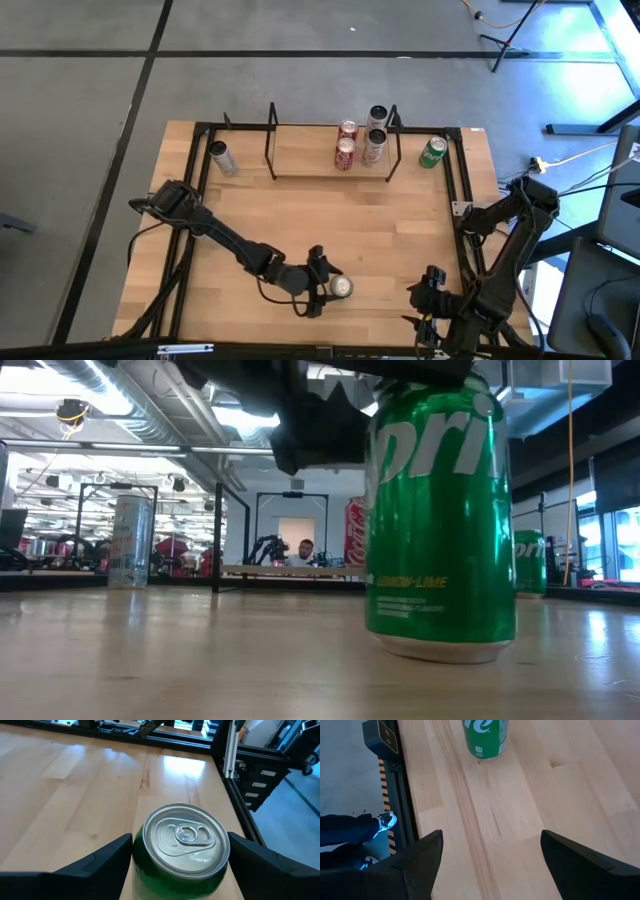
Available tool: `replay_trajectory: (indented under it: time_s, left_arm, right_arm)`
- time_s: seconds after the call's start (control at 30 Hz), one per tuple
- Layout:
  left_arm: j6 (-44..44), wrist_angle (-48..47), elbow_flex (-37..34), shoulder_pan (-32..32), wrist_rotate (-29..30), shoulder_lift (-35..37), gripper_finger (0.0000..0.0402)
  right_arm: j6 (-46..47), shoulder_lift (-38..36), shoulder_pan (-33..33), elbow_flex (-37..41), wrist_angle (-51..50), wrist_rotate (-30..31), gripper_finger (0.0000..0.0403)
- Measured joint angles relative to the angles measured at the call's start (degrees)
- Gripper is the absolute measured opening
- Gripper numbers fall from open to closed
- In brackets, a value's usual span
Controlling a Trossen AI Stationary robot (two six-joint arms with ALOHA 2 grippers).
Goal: Place canned beverage on shelf
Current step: Put the green soda can on the shelf
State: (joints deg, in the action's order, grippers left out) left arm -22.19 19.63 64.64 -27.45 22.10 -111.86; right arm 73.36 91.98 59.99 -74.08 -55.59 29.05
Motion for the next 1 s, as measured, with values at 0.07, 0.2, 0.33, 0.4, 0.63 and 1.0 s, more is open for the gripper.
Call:
replay_trajectory:
  time_s: [0.07, 0.2, 0.33, 0.4, 0.63, 1.0]
  left_arm:
    - [0.20, 0.82, 0.00, 0.11, -0.18, -0.28, 0.0298]
    - [0.21, 0.69, 0.00, 0.30, -0.33, -0.28, 0.0298]
    - [-1.10, 3.09, -0.10, 0.56, -0.21, -0.28, 0.0298]
    - [-1.41, 3.64, -0.20, 0.56, -0.62, -0.30, 0.0298]
    - [-3.20, 3.15, -0.18, 0.81, -3.88, -0.28, 0.0300]
    - [-4.82, 1.76, -0.17, 0.93, -2.78, -0.28, 0.0385]
  right_arm:
    - [-0.01, 0.00, 0.00, 0.00, 0.00, 0.03, 0.0321]
    - [0.02, 0.00, 0.00, 0.00, -0.04, 0.55, 0.0321]
    - [0.04, 0.00, 0.00, 0.00, -0.02, 0.55, 0.0321]
    - [0.04, 0.00, 0.00, 0.00, -0.02, 0.54, 0.0321]
    - [0.04, 0.00, 0.00, 0.00, 0.00, 1.38, 0.0321]
    - [0.04, 0.00, 0.00, -0.01, 0.00, 1.40, 0.0321]
